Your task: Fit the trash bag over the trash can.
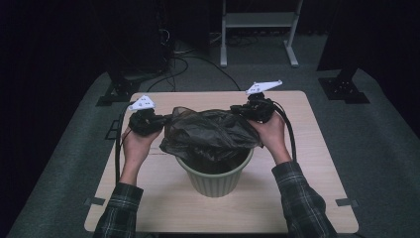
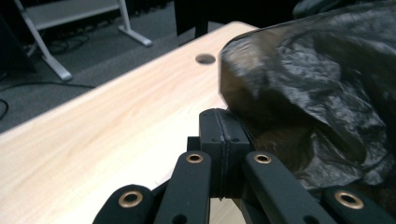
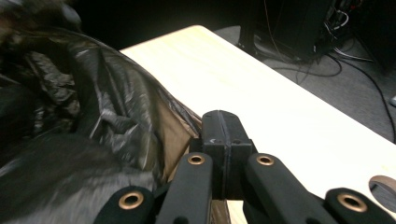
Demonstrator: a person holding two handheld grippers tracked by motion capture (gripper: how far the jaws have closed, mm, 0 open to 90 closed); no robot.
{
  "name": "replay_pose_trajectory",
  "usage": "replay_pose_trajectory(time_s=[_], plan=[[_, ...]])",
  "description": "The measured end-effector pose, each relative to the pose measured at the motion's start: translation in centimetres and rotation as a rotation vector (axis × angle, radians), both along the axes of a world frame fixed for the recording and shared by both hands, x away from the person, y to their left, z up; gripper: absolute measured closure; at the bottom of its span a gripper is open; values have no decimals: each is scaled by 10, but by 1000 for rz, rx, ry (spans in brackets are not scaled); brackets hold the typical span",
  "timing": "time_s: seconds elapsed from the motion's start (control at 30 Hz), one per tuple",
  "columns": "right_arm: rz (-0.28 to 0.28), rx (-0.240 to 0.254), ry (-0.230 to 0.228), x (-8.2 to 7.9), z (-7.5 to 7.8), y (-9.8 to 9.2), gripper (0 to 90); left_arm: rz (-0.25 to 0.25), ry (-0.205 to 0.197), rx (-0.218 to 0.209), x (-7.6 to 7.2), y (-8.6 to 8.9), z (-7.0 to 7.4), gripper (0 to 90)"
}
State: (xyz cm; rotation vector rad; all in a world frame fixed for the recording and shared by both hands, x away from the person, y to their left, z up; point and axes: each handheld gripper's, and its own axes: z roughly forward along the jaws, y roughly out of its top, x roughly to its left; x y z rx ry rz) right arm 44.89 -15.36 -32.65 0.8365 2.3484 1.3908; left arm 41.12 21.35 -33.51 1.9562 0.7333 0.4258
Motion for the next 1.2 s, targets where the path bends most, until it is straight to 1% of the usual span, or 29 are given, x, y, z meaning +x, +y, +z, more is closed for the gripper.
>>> replay_pose_trajectory(time_s=[0.03,0.1,0.13,0.17,0.23,0.3,0.4,0.47,0.53,0.57,0.63,0.7,0.8,0.83,0.9,1.0,1.1,1.2], plan=[[-17,13,-15,-3,2,-3,810,-2,0,-6,-1,0,-1,900],[-7,69,-25,-10,10,-11,732,-6,-1,-7,-3,2,-1,900],[-9,84,-36,-16,15,-16,707,-6,-4,-7,-5,2,-1,900],[-1,95,-48,-22,20,-20,683,-5,-7,-9,-6,4,-1,900],[28,124,-51,-35,28,-29,608,-5,-10,-12,-9,6,-1,900],[46,131,-75,-54,34,-38,555,-5,-15,-12,-13,8,0,900],[65,140,-71,-72,35,-47,497,-7,-19,-19,-17,11,-1,900],[74,148,-59,-80,32,-52,482,-7,-18,-22,-19,13,-1,900],[61,129,-44,-81,27,-52,468,-8,-20,-27,-20,13,-1,900],[61,119,-32,-80,24,-52,476,-9,-22,-26,-21,14,0,900],[58,107,-13,-78,18,-51,536,-13,-24,-33,-22,14,0,900],[73,108,1,-76,14,-50,680,-17,-26,-31,-22,14,1,900],[86,91,-12,-79,13,-50,874,-20,-25,-27,-24,15,2,900],[90,90,-16,-80,14,-50,898,-20,-24,-29,-25,15,2,900],[91,84,-23,-83,14,-50,898,-23,-27,-34,-27,17,2,900],[91,91,-35,-89,15,-53,899,-22,-28,-40,-30,18,2,900],[96,104,-44,-95,15,-57,900,-11,-19,-29,-32,18,1,900],[104,110,-47,-104,13,-62,900,-18,-15,-32,-35,21,-3,900]])
